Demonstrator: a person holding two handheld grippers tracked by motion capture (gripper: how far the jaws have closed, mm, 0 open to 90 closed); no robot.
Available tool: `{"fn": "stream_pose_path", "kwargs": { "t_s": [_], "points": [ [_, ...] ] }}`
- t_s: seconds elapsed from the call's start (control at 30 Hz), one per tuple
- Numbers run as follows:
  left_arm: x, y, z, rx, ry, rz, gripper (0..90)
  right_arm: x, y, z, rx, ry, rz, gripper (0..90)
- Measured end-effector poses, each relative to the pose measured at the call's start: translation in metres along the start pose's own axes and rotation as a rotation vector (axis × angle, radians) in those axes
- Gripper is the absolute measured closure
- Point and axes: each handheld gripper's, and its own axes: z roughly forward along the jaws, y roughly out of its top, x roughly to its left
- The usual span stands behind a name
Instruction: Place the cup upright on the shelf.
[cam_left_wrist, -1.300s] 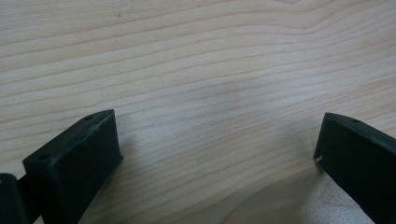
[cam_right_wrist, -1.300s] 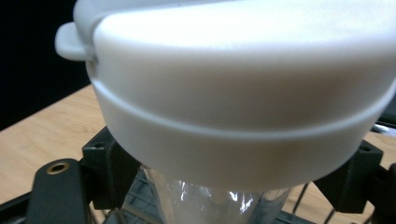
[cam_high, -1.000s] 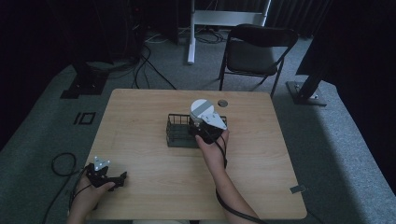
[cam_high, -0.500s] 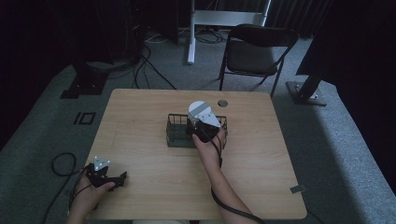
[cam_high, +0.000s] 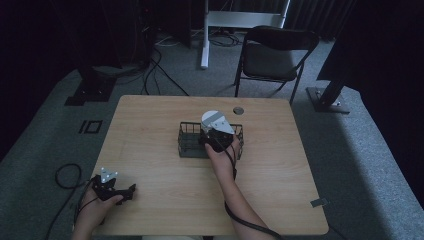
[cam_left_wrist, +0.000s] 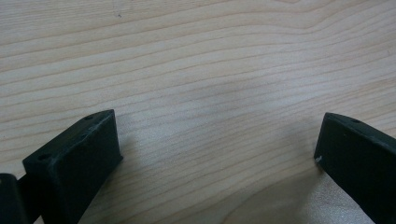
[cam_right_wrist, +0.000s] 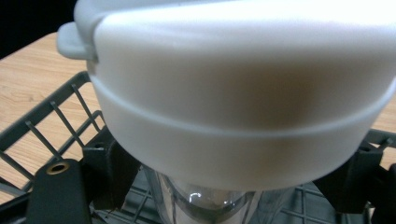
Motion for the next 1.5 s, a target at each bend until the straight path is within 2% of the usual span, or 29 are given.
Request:
{"fn": "stream_pose_path", "kwargs": {
  "t_s": [0.37,0.67,0.97,1.03,1.27,1.43,1.5],
  "points": [
    [0.0,0.0,0.0,0.0,0.0,0.0,0.4,0.0005,-0.0014,0.0022,0.056,0.003,0.017,18.6],
    [0.0,0.0,0.0,0.0,0.0,0.0,0.4,0.0019,-0.0048,0.0047,0.064,-0.008,0.009,18.6],
    [0.0,0.0,0.0,0.0,0.0,0.001,0.4,0.0002,-0.0052,0.0038,0.081,0.006,0.041,16.7],
    [0.0,0.0,0.0,0.0,0.0,0.0,0.4,0.0004,-0.0058,0.0034,0.083,0.022,0.037,13.2],
    [0.0,0.0,0.0,0.0,0.0,0.0,0.4,-0.0023,-0.0063,-0.0006,0.052,0.058,0.015,11.9],
    [0.0,0.0,0.0,0.0,0.0,0.0,0.4,-0.006,-0.0081,-0.0019,0.041,0.114,0.019,10.5],
    [0.0,0.0,0.0,0.0,0.0,0.0,0.4,-0.0073,-0.0085,-0.0028,0.039,0.123,0.013,10.5]
  ]
}}
